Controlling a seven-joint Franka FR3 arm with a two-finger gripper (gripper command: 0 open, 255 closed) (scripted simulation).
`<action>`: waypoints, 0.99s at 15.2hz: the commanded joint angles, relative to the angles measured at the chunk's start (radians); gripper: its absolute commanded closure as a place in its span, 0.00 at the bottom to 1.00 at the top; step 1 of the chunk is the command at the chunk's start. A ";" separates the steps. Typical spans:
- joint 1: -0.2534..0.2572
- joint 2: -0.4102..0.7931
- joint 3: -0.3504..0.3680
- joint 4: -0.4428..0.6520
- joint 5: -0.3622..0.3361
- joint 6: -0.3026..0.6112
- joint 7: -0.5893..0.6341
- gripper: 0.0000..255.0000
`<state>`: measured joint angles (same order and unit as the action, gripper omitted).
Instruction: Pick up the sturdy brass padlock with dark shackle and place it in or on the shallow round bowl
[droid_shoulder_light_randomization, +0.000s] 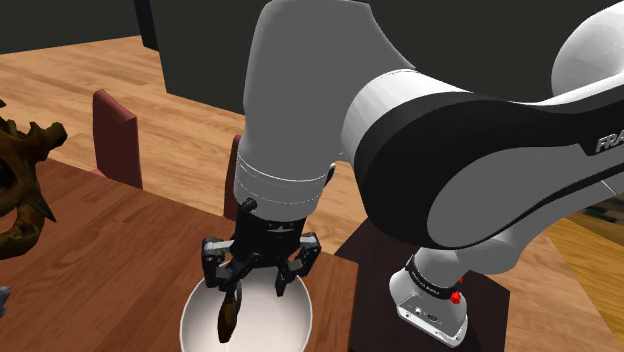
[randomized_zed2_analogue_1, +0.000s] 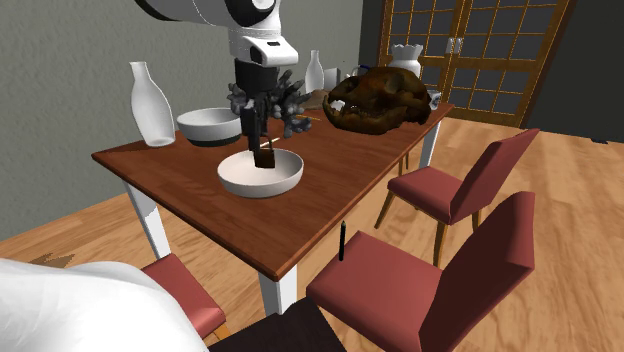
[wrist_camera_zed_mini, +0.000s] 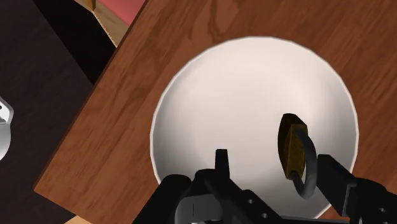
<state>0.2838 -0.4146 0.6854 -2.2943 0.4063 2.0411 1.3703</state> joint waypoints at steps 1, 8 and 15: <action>0.000 0.000 0.000 0.000 0.000 0.000 0.000 0.00; -0.001 -0.041 -0.048 0.089 -0.010 -0.133 -0.003 0.00; -0.001 -0.041 -0.048 0.089 -0.010 -0.133 -0.003 0.00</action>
<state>0.2828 -0.4557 0.6372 -2.2048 0.3964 1.9081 1.3676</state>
